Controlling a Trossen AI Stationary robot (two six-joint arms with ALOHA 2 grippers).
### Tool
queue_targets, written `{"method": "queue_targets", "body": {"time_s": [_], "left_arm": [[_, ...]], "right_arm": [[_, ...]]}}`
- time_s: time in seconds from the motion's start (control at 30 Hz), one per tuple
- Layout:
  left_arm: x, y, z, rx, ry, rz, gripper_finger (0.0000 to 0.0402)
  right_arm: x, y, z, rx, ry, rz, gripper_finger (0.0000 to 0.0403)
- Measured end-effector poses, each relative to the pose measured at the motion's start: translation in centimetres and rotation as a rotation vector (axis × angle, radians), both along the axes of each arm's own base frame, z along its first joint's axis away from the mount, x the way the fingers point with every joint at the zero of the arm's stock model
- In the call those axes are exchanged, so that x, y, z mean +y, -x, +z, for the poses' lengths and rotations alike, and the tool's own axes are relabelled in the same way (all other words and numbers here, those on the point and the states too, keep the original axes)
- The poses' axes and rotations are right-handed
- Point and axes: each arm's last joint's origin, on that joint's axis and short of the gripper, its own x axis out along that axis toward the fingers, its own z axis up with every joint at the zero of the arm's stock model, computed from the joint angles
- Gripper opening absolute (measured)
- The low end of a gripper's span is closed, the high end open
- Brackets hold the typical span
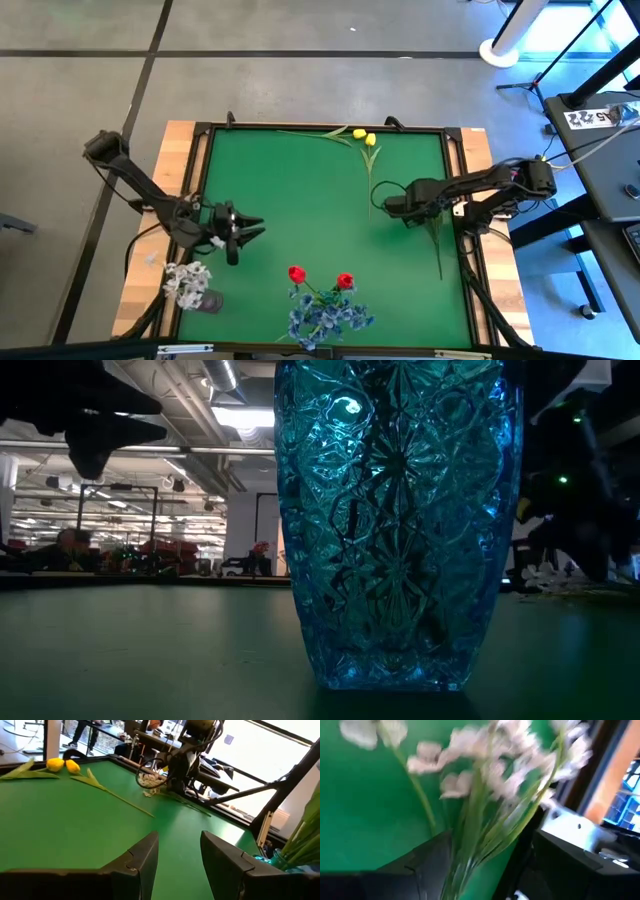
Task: Sort flowers into vase by color
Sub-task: Put the white flower into the purple vase
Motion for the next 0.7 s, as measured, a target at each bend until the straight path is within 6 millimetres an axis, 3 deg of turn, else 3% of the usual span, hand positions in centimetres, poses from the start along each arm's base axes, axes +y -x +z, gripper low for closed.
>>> {"method": "queue_targets", "body": {"time_s": [0.2,0.3,0.43,0.63,0.7], "left_arm": [[-0.3,-0.4,-0.4,0.000,-0.001,0.000,0.0142],[-0.4,-0.5,-0.4,0.004,-0.016,-0.002,0.0142],[-0.4,-0.5,-0.4,0.014,-0.062,-0.009,0.0142],[-0.4,-0.6,-0.3,0.020,-0.109,-0.028,0.0142],[-0.5,-0.6,-0.3,0.019,-0.108,-0.048,0.0142]], "right_arm": [[0.7,1.0,-2.8,-0.066,-0.081,-0.011,0.0275],[0.6,1.4,-3.4,-0.071,-0.065,-0.021,0.0248],[0.6,1.0,-3.4,-0.099,-0.059,-0.017,0.0175],[0.4,-1.0,-2.3,-0.184,-0.019,0.081,0.0026],[0.3,-2.1,-0.9,-0.233,0.031,0.116,0.0015]]}}
